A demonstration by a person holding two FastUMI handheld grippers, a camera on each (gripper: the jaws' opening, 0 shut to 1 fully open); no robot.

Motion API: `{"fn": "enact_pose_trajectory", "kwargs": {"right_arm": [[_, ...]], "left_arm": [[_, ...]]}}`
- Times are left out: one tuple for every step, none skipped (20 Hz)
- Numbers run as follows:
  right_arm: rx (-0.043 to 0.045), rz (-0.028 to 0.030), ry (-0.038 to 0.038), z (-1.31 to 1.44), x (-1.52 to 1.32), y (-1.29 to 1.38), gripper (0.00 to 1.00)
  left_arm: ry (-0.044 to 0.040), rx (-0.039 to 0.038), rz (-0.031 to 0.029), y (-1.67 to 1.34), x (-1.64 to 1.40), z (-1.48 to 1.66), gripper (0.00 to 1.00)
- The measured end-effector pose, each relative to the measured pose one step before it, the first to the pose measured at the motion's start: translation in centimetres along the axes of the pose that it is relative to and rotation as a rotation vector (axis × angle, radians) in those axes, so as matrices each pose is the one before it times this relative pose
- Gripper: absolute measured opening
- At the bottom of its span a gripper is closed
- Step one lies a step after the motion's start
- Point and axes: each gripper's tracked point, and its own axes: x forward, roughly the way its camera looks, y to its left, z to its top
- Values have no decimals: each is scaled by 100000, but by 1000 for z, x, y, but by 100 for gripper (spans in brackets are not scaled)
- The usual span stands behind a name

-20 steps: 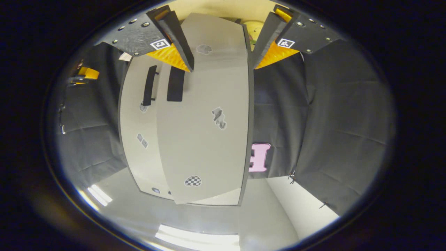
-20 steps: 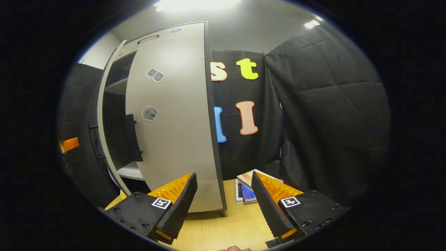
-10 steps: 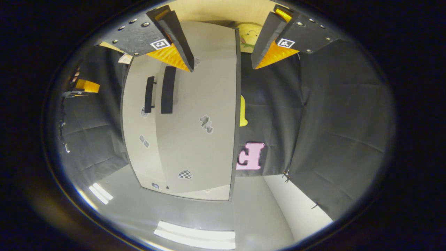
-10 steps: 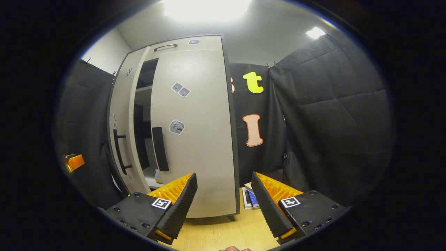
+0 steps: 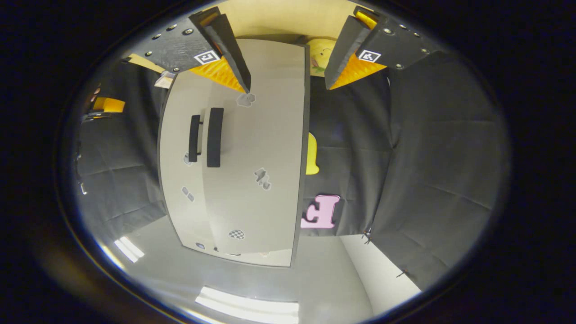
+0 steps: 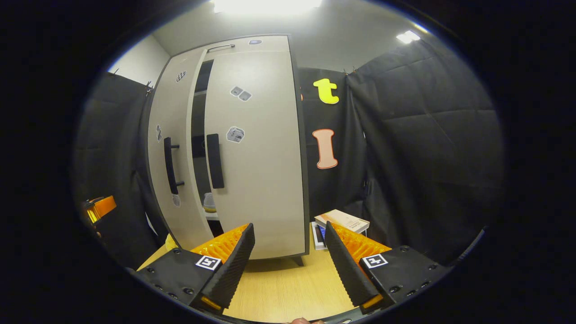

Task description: Grab one shoe with the right hand and put it into the shoe cabinet, grab the other shoe with the left hand and put it into the shoe cabinet; then close the right door with the right hand and the left door with the left hand.

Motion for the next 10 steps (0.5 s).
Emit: {"fn": "enact_pose_trajectory", "kwargs": {"right_arm": [[400, -682, -192, -61, 9, -86, 98], [628, -333, 161, -112, 58, 47, 98], [632, 94, 144, -49, 39, 143, 98], [269, 114, -502, 123, 32, 114, 98], [-260, -365, -480, 21, 81, 46, 98], [-672, -213, 339, -239, 154, -19, 98], [-868, -18, 994, -268, 100, 90, 98], [-868, -309, 430, -180, 99, -46, 98], [-567, -598, -103, 38, 52, -91, 98], [-284, -411, -271, -8, -11, -118, 98]], "left_arm": [[-599, -160, 150, -233, 189, -10, 95], [133, 368, 1387, -15, 121, -273, 94], [1309, 1498, 3459, 503, 281, -530, 94], [1619, 1553, 3522, 373, 299, -583, 94], [1346, 623, 1506, -168, 145, -487, 94], [410, -277, -55, -378, 153, -329, 96], [110, -484, -66, -313, 123, -255, 95], [-237, -300, 418, -127, 30, -206, 94], [40, -285, 740, 141, -73, -320, 95], [523, -162, 636, 89, -44, -261, 95]]}}
